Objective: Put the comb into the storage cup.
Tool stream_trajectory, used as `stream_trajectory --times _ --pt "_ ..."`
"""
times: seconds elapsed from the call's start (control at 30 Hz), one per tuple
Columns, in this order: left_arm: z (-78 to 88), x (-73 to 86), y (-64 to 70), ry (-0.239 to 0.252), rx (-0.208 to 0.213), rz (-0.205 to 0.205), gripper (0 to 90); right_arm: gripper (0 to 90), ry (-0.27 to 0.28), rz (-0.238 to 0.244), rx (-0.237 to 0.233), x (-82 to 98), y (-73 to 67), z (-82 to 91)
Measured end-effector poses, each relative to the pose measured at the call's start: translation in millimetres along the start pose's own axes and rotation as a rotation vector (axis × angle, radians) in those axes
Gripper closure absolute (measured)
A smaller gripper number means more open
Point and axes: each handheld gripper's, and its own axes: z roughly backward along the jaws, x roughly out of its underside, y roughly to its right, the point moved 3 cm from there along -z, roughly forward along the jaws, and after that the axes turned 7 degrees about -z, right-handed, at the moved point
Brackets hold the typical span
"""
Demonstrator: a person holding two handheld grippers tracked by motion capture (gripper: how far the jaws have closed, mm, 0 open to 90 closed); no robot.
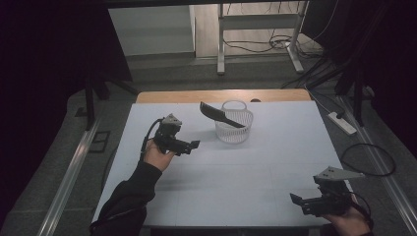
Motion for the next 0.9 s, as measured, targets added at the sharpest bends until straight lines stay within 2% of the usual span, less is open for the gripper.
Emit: stream_trajectory --times 0.3,0.9 --pt "14.9 10.7 -2.9 0.004 -0.017 0.017 0.0 0.0 -0.001 -0.002 0.0 -0.2 0.2 0.0" --pt "34.6 24.2 -1.3 0.045 -0.007 0.052 0.0 0.0 0.001 0.003 -0.003 -0.3 -0.2 0.0"
